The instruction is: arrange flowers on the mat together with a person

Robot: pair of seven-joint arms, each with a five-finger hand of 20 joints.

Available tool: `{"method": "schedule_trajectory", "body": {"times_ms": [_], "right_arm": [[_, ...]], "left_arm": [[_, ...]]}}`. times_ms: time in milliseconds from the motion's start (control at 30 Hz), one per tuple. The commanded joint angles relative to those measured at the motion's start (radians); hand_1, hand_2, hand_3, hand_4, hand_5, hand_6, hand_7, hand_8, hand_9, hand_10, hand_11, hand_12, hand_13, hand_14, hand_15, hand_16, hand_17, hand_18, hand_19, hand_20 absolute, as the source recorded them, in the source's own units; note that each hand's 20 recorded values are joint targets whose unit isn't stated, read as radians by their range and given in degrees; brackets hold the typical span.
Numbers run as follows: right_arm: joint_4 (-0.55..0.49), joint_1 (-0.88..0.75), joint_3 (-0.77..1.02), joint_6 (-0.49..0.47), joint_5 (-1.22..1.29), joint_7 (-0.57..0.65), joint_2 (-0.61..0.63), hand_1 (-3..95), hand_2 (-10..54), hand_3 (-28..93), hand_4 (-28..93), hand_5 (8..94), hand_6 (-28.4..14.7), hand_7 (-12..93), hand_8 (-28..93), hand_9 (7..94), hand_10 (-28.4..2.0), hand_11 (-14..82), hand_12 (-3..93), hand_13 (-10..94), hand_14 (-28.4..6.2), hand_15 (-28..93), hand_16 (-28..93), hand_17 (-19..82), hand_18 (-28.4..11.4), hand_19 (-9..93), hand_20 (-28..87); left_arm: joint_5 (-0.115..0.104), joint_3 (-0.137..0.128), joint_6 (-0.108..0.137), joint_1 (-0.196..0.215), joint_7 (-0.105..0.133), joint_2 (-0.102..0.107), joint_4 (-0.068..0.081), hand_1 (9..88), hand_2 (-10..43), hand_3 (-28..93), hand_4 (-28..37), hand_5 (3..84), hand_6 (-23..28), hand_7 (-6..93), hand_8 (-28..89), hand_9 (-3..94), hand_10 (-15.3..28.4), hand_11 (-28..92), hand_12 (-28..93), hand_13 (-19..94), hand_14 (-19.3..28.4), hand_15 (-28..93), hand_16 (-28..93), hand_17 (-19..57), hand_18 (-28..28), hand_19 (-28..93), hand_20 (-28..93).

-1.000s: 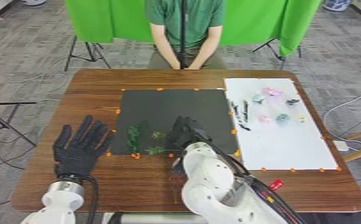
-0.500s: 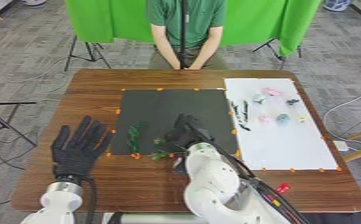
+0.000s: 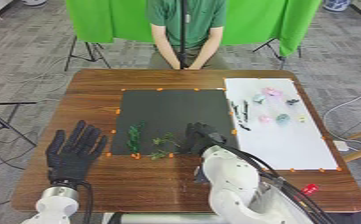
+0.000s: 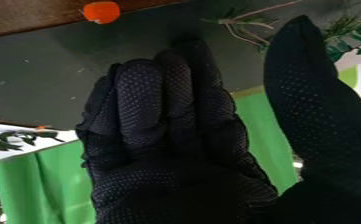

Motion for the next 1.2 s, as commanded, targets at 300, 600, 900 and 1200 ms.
{"method": "schedule_trajectory", "body": {"times_ms": [300, 600, 900, 1200], "right_arm": [[0.082, 0.023, -0.068, -0.02, -0.036, -0.022, -0.063, 85.5, -9.3, -28, 36, 73.4, -1.6, 47, 17, 69.2, -18.3, 58.9, 44.8, 58, -20.9, 76, 33, 28, -28.4, 79, 45], [0.113, 0.071, -0.011, 0.023, 0.194, 0.081, -0.107, 86.0, -2.8, -28, 38, 75.2, -1.9, 45, 18, 70.1, -18.6, 58.0, 45.0, 59, -20.8, 75, 33, 29, -28.4, 79, 44], [0.149, 0.091, -0.021, 0.066, 0.185, 0.105, -0.134, 86.5, 0.0, -28, 38, 74.5, -2.4, 45, 20, 69.6, -18.7, 57.6, 44.5, 59, -20.9, 75, 33, 29, -28.4, 80, 43], [0.134, 0.087, -0.03, 0.081, 0.185, 0.101, -0.141, 86.5, -0.1, -28, 39, 74.2, -2.6, 45, 20, 69.4, -18.7, 57.7, 44.2, 59, -21.0, 75, 33, 29, -28.4, 80, 43]], "left_arm": [[-0.027, 0.01, 0.025, -0.005, 0.01, -0.001, 0.005, 31.3, 6.0, 75, -28.3, 44.9, 10.0, 19.7, -11, 42.5, 17.5, 32, 14, 33, 18.8, 52, -8, -6.8, 17.9, 43, 15], [-0.05, 0.021, 0.026, -0.008, 0.008, 0.0, 0.006, 31.3, 6.3, 75, -28.3, 44.9, 10.1, 19.8, -12, 42.7, 17.5, 32, 14, 34, 18.9, 52, -9, -6.8, 17.9, 43, 15], [-0.054, 0.03, 0.022, -0.016, 0.005, 0.008, 0.009, 30.3, 7.6, 76, -28.3, 45.1, 10.1, 19.7, -12, 42.8, 17.6, 32, 14, 34, 18.8, 52, -9, -6.8, 17.9, 43, 15], [-0.056, 0.032, 0.022, -0.022, 0.002, 0.014, 0.012, 30.2, 7.8, 75, -28.3, 45.1, 10.1, 19.6, -12, 42.8, 17.6, 32, 14, 34, 18.8, 52, -9, -6.7, 17.9, 43, 15]]}}
